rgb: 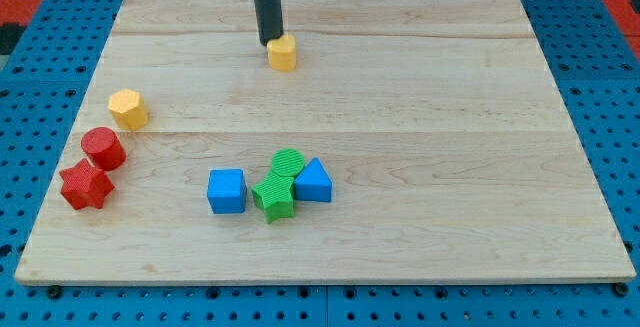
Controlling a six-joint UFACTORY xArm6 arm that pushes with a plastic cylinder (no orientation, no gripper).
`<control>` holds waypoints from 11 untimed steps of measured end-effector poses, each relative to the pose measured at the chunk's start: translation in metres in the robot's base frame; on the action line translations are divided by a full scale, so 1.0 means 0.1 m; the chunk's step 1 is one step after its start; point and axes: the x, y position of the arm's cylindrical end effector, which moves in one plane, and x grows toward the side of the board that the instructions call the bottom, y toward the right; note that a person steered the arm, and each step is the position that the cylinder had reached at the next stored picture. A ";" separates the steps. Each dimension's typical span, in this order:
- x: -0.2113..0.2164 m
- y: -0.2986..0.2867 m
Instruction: Place the arm towards left side of the board
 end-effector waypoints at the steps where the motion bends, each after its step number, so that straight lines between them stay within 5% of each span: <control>1: 0.36 0.38; 3: 0.62 0.76; 4: 0.29 0.36; 7: 0.25 -0.99; 11: 0.25 -1.29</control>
